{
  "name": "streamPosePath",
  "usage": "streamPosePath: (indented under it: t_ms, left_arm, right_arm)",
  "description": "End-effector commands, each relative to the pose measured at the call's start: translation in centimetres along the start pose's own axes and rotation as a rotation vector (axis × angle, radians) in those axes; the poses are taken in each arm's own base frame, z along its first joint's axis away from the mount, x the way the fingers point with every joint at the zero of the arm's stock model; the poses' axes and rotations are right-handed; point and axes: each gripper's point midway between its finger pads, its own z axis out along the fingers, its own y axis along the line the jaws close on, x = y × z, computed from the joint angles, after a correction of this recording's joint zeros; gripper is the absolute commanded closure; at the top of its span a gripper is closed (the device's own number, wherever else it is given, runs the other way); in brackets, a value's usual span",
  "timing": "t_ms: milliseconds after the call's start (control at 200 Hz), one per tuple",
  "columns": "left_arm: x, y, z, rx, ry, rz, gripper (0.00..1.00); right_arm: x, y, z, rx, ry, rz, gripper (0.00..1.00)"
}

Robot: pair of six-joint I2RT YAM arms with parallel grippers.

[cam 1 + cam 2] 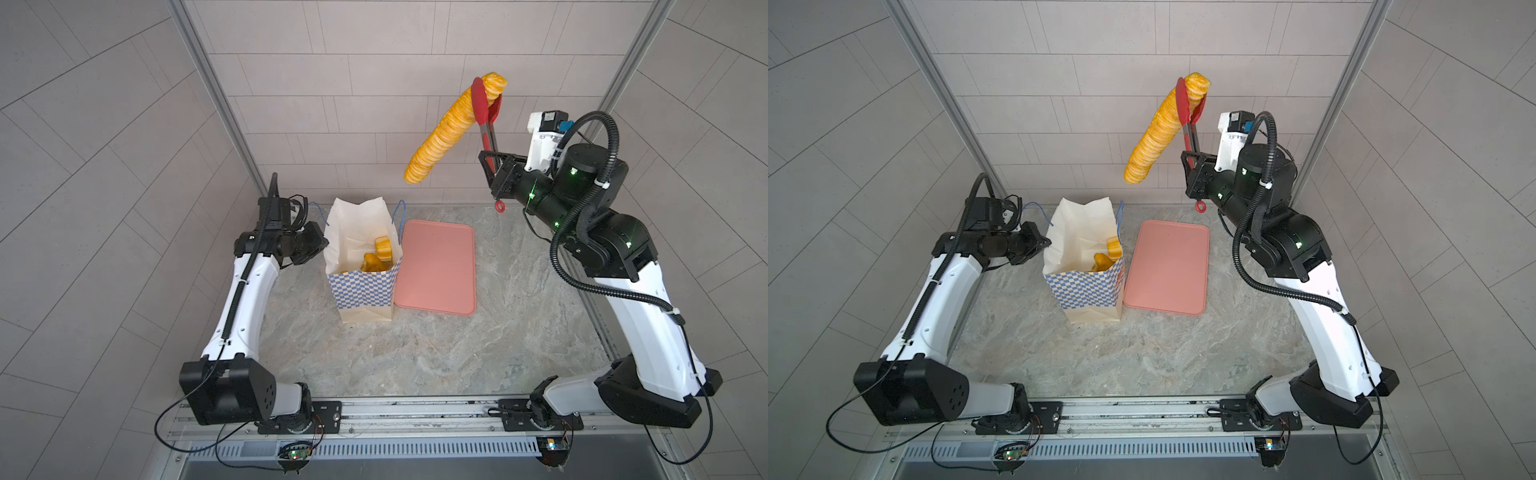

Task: Pack bread into a paper bag
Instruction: Place the bread in the paper bag.

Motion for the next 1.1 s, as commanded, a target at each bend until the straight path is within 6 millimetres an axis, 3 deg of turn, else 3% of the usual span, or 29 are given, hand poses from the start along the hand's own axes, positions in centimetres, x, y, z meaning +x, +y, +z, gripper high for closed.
streamPosePath:
  t_ms: [0,170,450,716,1096]
  left_arm:
    - [-0.7,-0.3,-0.5,0.001,-0.016,0.008,1.00]
    - [-0.8,-0.4,-0.6,0.002,-0.018,0.007,1.00]
    - [-0.7,-0.5,-0.7,0.004,-0.017,0.007,1.00]
    - [-0.6,-0.4,-0.8,-0.001,-0.017,0.008,1.00]
    - [-0.7,-0.5,-0.9,0.000,-0.017,0.008,1.00]
  right_arm:
    - [-3.5,3.4,-1.1,-0.149,-0.112,0.063,0.72]
    - [-3.1,5.0,-0.8,-0.202,-0.092,0.074,0.72]
    - [-0.7,6.9,-0.1,-0.239,-0.018,0.060,0.72]
    - [2.9,8.4,0.3,-0.239,0.084,-0.011,0.72]
    - [8.7,9.1,0.4,-0.193,0.247,-0.154,0.72]
